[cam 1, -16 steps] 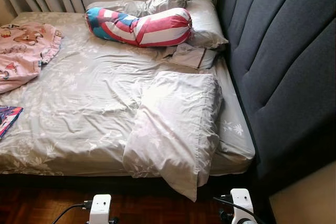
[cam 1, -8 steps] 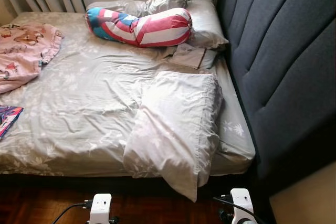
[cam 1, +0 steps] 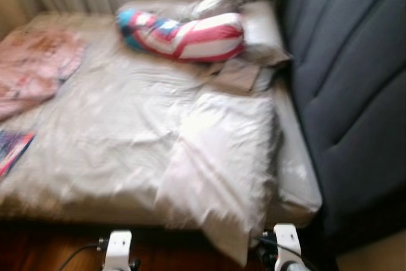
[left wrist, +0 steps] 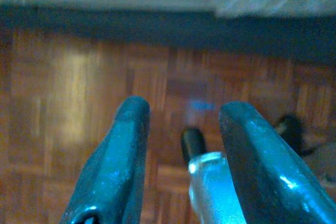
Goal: Clean up the room
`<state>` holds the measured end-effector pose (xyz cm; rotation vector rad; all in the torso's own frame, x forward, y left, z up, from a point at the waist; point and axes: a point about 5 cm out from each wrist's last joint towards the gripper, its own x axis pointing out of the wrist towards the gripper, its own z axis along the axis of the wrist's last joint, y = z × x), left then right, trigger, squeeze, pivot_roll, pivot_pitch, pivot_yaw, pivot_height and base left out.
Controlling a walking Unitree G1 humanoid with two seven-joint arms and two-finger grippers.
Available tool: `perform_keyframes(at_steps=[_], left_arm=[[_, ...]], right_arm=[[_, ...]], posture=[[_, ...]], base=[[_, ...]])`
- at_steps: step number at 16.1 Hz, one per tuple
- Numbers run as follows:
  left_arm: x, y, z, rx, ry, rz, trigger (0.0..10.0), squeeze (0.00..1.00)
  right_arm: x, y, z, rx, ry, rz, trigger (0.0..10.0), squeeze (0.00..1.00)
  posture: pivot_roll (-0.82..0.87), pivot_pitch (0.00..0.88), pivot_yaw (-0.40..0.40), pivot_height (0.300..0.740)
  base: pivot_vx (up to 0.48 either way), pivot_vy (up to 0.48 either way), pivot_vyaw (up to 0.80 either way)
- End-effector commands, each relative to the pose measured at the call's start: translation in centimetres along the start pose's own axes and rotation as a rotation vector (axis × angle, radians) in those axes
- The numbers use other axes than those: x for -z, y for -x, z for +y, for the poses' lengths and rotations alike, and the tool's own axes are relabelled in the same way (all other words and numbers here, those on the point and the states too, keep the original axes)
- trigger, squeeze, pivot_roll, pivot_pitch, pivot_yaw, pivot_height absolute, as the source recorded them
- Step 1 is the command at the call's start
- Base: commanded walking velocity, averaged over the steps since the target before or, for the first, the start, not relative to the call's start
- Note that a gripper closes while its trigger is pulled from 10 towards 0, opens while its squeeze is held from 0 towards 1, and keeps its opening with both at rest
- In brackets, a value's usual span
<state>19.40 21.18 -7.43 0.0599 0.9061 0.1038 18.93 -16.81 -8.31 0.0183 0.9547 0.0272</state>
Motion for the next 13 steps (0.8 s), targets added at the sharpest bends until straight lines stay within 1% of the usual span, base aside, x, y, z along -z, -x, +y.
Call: perform_keyframes(at_steps=[1,4,5,6,7,8,9,10,11,12,13], left_arm=[[0.3,0.0,-0.7,0.018,0.008,0.010,10.0,0.00],[-0.4,-0.1,-0.9,0.019,0.003,-0.018,10.0,0.00],[-1.9,-0.3,-1.1,0.027,-0.006,-0.081,10.0,0.00],[-2.5,-0.3,-1.0,0.026,-0.009,-0.106,10.0,0.00],[-5.4,-0.3,-0.6,-0.001,0.001,-0.240,10.0,0.00],[-6.7,-0.2,-0.5,-0.003,0.012,-0.309,10.0,0.00],[-8.7,0.1,-0.2,-0.011,0.018,-0.410,10.0,0.00],[-10.3,0.4,-0.1,-0.017,0.032,-0.492,10.0,0.00],[-11.5,0.7,0.0,-0.021,0.035,-0.554,10.0,0.00],[-12.8,1.1,-0.1,-0.018,0.042,-0.623,10.0,0.00],[-13.3,1.4,-0.2,-0.016,0.037,-0.660,10.0,0.00]], right_arm=[[0.4,0.2,-0.9,0.026,-0.007,0.008,10.0,0.00],[0.1,0.2,-1.0,0.053,-0.039,-0.047,10.0,0.00],[-0.3,0.3,-1.1,0.072,-0.073,-0.102,10.0,0.00],[-0.4,0.3,-1.1,0.075,-0.078,-0.117,10.0,0.00],[-0.7,0.4,-1.2,0.076,-0.125,-0.180,10.0,0.00],[-0.9,0.5,-1.1,0.067,-0.136,-0.209,10.0,0.00],[-5.8,0.3,-1.5,0.053,-0.123,-0.341,10.0,0.00],[-7.8,0.4,-1.8,0.051,-0.133,-0.415,10.0,0.00],[-8.8,0.6,-2.0,0.052,-0.148,-0.466,10.0,0.00],[-10.5,0.9,-1.9,0.036,-0.137,-0.551,10.0,0.00],[-12.4,1.4,-1.7,0.023,-0.129,-0.639,10.0,0.00]], posture=[[-0.14,0.054,-0.063,0.740],[-0.14,0.057,-0.064,0.740],[-0.15,0.060,-0.065,0.740],[-0.15,0.060,-0.065,0.740],[-0.15,0.065,-0.065,0.740],[-0.15,0.066,-0.065,0.740],[-0.15,0.070,-0.065,0.740],[-0.15,0.072,-0.068,0.740],[-0.15,0.076,-0.068,0.740],[-0.15,0.077,-0.070,0.740],[-0.15,0.078,-0.071,0.740]], base=[[0.281,0.000,0.00],[0.281,0.000,0.00],[0.281,0.000,0.00],[0.277,0.000,0.00],[0.000,0.000,0.00],[0.000,0.000,0.00],[0.000,0.000,0.00],[0.000,0.000,0.00],[0.000,0.000,0.00],[0.000,0.000,0.00],[0.000,0.000,0.00]])
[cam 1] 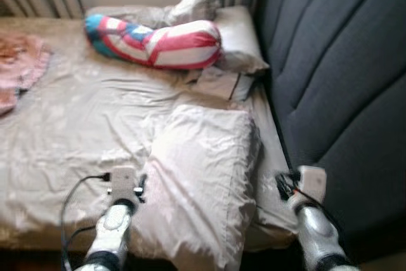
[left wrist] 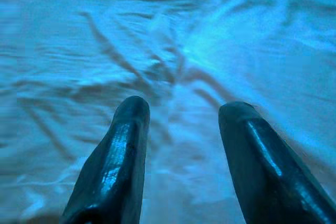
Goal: Clean up the room
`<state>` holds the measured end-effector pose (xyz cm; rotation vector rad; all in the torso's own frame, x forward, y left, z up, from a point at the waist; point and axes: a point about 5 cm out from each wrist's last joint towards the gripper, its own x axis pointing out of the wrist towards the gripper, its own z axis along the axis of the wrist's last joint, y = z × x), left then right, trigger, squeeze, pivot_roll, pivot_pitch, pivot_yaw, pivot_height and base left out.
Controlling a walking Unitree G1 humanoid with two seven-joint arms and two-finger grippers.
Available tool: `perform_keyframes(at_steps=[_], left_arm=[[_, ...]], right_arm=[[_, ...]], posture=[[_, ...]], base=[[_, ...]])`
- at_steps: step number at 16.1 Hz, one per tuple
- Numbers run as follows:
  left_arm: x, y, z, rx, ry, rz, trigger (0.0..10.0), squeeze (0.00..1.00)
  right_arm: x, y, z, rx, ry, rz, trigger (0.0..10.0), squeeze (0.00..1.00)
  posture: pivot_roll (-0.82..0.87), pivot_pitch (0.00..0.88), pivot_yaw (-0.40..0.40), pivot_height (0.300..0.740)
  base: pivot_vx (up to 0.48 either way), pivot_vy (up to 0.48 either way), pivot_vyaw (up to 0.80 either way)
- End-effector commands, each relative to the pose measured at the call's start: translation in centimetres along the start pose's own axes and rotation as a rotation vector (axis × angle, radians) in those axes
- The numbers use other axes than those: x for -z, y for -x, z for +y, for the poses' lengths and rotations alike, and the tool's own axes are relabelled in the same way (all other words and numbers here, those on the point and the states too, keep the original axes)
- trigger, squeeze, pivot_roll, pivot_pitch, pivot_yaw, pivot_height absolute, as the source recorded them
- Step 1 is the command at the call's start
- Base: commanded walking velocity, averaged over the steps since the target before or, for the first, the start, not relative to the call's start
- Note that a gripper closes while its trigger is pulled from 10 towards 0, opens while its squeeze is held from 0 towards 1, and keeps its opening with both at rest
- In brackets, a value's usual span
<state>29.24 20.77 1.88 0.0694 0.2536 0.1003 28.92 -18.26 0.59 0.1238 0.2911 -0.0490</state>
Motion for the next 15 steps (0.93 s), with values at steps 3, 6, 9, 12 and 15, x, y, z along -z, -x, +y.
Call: perform_keyframes(at_steps=[3,6,9,12,15], left_arm=[[-0.3,0.2,-0.5,0.008,0.019,-0.045,10.0,0.00],[-0.1,0.4,-0.9,0.022,0.029,-0.052,10.0,0.00],[-0.1,0.5,-0.9,0.029,0.033,-0.054,10.0,0.00],[-0.1,0.4,-0.7,0.028,0.035,-0.052,10.0,0.00],[-0.1,0.4,-0.7,0.033,0.036,-0.046,10.0,0.00]], right_arm=[[-1.1,-0.3,0.4,-0.035,-0.015,-0.061,10.0,0.00],[-0.6,-0.2,1.3,-0.078,-0.001,-0.048,10.0,0.00],[0.4,0.2,1.3,-0.063,-0.014,-0.011,10.0,0.00],[0.6,0.3,1.2,-0.060,-0.010,0.003,10.0,0.00],[0.5,0.2,1.3,-0.060,-0.012,0.003,10.0,0.00]], posture=[[-0.16,0.078,-0.072,0.740],[-0.16,0.079,-0.075,0.740],[-0.15,0.078,-0.073,0.740],[-0.15,0.078,-0.073,0.740],[-0.15,0.077,-0.073,0.740]], base=[[0.000,0.000,0.00],[0.000,0.000,0.00],[0.000,0.000,0.00],[0.000,0.000,0.00],[0.000,0.000,0.00]])
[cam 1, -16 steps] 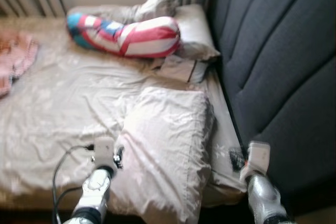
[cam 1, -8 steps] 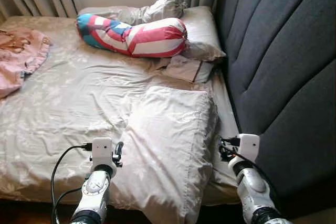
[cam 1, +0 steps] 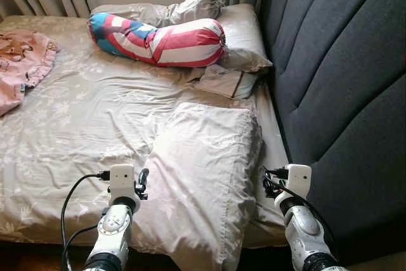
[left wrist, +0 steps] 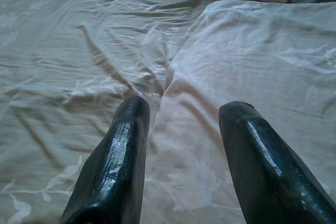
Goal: Clean up the room
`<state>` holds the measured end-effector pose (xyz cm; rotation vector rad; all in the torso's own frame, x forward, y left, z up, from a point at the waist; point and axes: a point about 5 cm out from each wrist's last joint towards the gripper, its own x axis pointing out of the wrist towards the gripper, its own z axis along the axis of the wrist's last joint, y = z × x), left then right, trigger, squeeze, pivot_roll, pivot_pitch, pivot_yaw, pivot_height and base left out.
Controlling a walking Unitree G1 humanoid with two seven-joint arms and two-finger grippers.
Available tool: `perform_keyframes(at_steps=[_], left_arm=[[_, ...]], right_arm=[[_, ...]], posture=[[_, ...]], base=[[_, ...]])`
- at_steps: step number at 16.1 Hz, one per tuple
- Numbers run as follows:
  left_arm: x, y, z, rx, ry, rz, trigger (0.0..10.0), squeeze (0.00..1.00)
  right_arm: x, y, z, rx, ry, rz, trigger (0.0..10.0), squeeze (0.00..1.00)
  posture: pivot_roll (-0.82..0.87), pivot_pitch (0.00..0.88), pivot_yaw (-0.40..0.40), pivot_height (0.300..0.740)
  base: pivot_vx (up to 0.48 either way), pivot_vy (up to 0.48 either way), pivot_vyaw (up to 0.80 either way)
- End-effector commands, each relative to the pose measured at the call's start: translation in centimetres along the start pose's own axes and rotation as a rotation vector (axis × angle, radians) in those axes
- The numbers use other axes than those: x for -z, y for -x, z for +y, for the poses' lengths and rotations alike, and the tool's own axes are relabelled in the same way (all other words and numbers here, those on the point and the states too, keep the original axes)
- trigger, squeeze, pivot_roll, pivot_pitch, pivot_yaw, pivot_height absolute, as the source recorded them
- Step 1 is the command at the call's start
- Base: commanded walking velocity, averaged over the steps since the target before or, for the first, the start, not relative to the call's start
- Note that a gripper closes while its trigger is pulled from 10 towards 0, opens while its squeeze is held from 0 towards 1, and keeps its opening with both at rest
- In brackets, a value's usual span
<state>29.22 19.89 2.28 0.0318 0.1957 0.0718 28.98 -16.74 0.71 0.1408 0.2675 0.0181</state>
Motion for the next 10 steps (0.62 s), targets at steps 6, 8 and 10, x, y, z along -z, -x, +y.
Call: perform_keyframes(at_steps=[6,8,10], left_arm=[[0.12,0.11,0.02,0.017,-0.010,0.004,10.0,0.00],[0.11,0.10,-0.02,0.021,-0.010,0.003,10.0,0.00],[0.08,0.07,-0.05,0.024,-0.010,0.002,10.0,0.00]], right_arm=[[0.69,0.25,0.19,-0.005,0.007,0.034,10.0,0.00],[0.67,0.25,0.23,-0.009,0.011,0.032,10.0,0.00],[0.68,0.25,0.26,-0.010,0.011,0.032,10.0,0.00]], posture=[[-0.15,0.069,-0.072,0.740],[-0.15,0.061,-0.072,0.740],[-0.15,0.058,-0.072,0.740]], base=[[0.040,0.000,0.00],[0.264,0.000,0.00],[0.277,0.000,0.00]])
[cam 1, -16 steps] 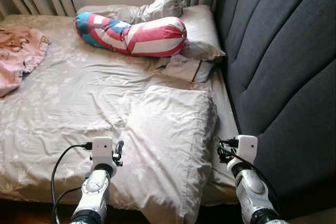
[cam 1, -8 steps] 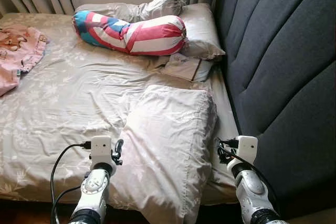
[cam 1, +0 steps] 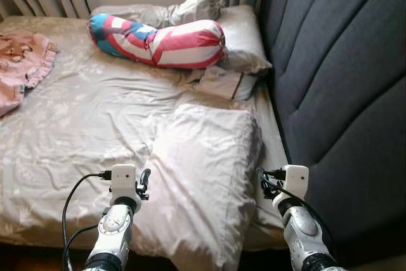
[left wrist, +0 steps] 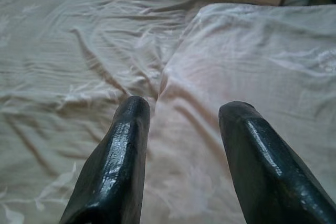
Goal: Clean up the room
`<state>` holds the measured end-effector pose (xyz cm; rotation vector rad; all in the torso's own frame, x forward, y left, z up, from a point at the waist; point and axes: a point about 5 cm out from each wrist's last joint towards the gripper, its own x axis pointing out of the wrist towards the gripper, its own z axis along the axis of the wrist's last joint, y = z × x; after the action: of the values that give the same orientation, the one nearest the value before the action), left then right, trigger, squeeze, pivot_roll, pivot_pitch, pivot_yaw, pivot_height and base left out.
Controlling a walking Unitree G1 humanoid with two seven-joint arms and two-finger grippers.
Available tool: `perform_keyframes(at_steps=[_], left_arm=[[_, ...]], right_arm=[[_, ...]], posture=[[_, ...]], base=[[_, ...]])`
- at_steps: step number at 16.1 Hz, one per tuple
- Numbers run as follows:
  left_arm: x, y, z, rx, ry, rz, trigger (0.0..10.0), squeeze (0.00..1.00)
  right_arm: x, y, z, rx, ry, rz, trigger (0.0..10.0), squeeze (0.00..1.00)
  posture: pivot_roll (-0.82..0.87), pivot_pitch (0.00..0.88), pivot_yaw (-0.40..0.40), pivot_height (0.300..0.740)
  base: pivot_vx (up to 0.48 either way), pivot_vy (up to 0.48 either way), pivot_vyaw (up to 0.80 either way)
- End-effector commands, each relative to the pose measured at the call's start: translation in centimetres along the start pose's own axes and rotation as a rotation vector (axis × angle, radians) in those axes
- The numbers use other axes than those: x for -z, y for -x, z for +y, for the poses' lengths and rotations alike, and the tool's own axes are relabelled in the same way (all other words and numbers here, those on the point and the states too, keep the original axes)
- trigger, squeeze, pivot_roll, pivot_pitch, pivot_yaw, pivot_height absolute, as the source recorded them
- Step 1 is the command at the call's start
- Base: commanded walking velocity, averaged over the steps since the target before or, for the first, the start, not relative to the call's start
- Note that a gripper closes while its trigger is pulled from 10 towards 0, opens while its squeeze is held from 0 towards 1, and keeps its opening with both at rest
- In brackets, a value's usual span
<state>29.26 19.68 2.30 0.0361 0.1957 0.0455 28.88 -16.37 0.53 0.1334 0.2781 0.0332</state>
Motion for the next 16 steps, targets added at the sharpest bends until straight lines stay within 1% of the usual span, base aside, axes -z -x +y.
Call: perform_keyframes(at_steps=[1,16], left_arm=[[0.09,0.06,0.14,0.000,-0.003,0.003,10.0,0.00],[-0.14,-0.19,-0.07,0.017,0.000,0.007,10.0,0.00]], right_arm=[[0.46,0.19,-0.05,0.002,0.000,0.022,10.0,0.00],[0.72,0.23,-0.08,0.019,-0.014,0.040,10.0,0.00]], posture=[[-0.15,0.053,-0.071,0.740],[-0.15,0.068,-0.076,0.740]], base=[[0.270,0.000,0.00],[0.000,0.000,0.00]])
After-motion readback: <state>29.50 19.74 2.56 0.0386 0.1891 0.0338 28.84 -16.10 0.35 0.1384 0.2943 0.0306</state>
